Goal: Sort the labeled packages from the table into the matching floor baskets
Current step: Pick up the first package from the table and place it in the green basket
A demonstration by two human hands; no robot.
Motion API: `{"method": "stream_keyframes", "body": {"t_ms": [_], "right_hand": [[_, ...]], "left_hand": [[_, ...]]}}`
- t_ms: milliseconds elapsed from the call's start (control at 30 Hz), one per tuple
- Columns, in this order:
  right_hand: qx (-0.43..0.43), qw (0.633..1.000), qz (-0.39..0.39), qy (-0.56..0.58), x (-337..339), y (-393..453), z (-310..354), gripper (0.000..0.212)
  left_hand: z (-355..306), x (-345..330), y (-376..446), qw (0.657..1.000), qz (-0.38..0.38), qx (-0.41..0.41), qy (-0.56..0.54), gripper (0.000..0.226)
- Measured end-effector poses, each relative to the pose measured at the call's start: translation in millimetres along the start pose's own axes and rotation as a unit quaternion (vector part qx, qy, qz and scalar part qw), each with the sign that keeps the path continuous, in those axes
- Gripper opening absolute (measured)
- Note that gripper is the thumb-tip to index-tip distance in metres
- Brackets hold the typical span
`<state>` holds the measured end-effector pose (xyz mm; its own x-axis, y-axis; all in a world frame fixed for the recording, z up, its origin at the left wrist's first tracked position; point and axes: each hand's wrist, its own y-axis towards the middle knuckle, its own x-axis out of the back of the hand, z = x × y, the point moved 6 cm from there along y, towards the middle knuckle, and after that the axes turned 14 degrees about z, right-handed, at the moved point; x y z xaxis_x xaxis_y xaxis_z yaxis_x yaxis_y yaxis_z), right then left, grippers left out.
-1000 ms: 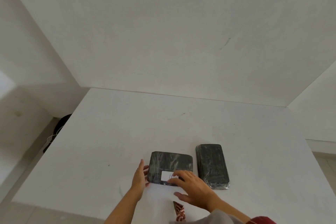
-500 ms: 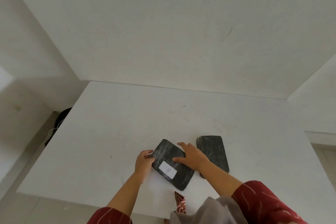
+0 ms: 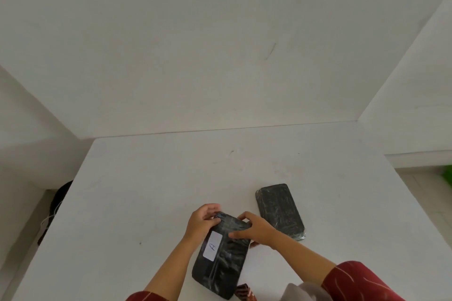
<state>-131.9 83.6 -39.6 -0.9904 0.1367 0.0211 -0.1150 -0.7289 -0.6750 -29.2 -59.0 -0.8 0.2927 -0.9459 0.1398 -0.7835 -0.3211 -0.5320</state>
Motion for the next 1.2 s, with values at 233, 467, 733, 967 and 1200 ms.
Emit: {"method": "stream_keyframes", "body": {"t_ms": [233, 467, 733, 967, 1200], "right_hand": [[0.108, 0.968, -0.086, 0.209, 38.9, -40.3, 0.7, 0.051], [0.195, 0.891, -0.237, 0.335, 133.5, -139.3, -37.1, 0.048], [0.193, 0.818, -0.379, 0.388, 243.3, -325.3, -203.7, 0.037], [0.156, 0.757, -0.481, 0.415, 312.4, -486.1, -380.8, 0.036], [0.119, 0.709, -0.519, 0.462, 387.1, -592.7, -499.5, 0.046]], "left_hand": [[-24.0, 21.7, 3.5, 0.985, -0.167, -0.014, -0.044, 0.025], [-147.8, -71.3, 62.2, 0.993, -0.077, -0.086, -0.003, 0.026], [-215.4, -352.6, 102.5, 0.988, 0.055, -0.134, 0.044, 0.024], [-216.3, -613.3, 103.4, 0.981, 0.165, -0.095, 0.041, 0.019], [-224.7, -778.7, 128.9, 0.969, 0.221, -0.068, 0.084, 0.019]]}}
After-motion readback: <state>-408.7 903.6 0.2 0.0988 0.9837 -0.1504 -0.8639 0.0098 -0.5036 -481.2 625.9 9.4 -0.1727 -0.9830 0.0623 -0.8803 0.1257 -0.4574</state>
